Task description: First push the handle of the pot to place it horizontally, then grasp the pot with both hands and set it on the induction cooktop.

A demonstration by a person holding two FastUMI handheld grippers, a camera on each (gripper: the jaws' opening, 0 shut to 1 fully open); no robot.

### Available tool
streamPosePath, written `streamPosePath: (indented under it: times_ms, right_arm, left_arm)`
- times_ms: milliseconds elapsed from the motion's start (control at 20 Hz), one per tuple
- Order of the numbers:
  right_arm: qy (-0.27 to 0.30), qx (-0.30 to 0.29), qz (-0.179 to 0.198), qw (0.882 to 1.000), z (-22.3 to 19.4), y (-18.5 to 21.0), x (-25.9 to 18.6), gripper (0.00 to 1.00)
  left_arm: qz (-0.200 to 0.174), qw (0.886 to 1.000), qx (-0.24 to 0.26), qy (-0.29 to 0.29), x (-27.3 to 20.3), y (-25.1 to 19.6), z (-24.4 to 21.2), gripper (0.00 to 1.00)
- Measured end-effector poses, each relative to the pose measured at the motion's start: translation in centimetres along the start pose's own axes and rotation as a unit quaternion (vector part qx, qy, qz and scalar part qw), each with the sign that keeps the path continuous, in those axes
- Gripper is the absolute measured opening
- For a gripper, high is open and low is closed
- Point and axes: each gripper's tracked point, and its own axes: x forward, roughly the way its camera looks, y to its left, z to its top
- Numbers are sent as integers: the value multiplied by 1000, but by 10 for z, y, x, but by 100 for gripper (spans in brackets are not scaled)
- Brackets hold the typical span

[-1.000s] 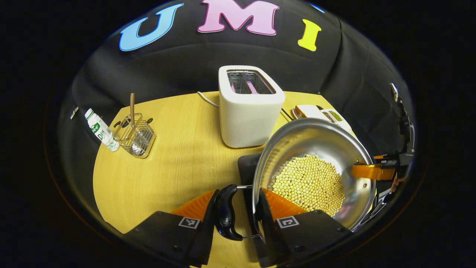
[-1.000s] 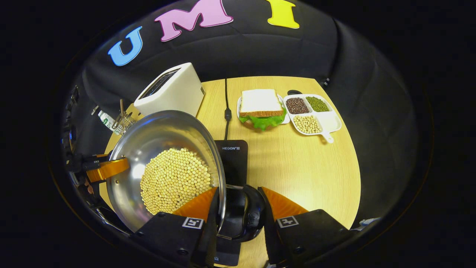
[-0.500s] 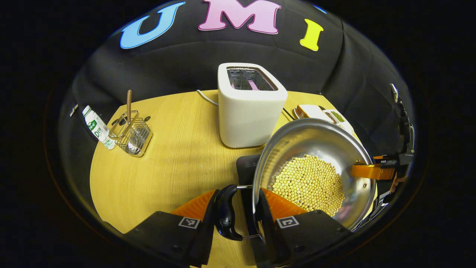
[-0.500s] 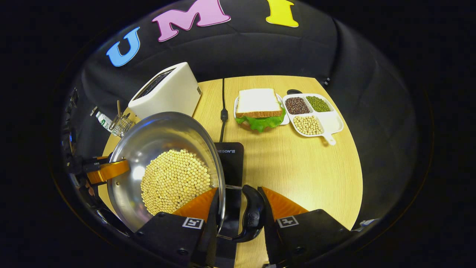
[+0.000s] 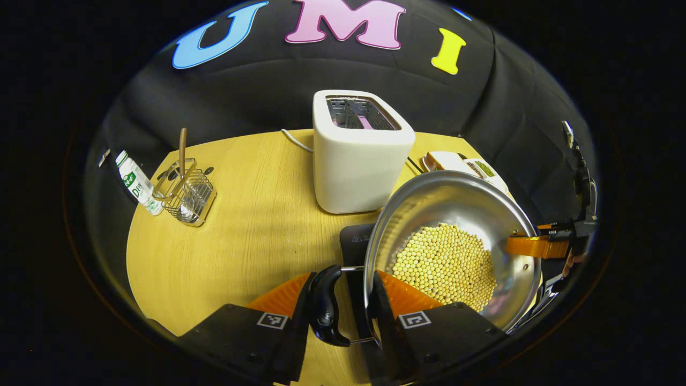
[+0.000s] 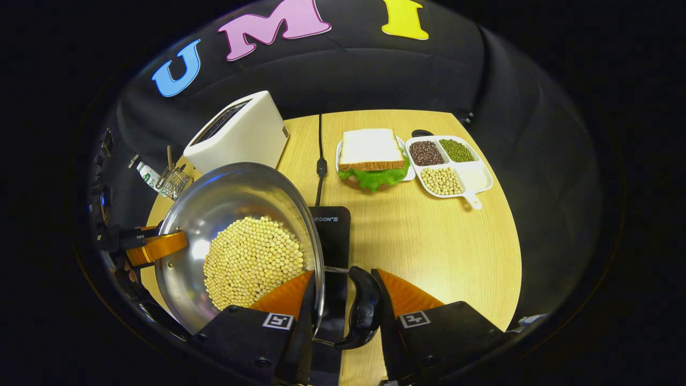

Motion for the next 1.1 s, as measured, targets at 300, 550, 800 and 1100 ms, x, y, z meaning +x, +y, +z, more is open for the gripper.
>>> streamPosePath:
  times_ms: [300,550,800,1100]
  right_arm:
    - [-13,-5,-12,1000,2,-2,-3,62]
    - [-26,-1,-7,1000,7,5,-9,99]
    - [-76,5,-28,997,22,6,-33,99]
    - [-165,9,-37,986,49,22,-85,99]
  left_arm:
    - [5,1000,8,-1,-1,0,1,65]
    - [3,1000,16,-16,-8,-8,6,97]
    - [13,999,11,-37,-27,-5,9,96]
    - [31,994,-13,-102,-74,3,25,96]
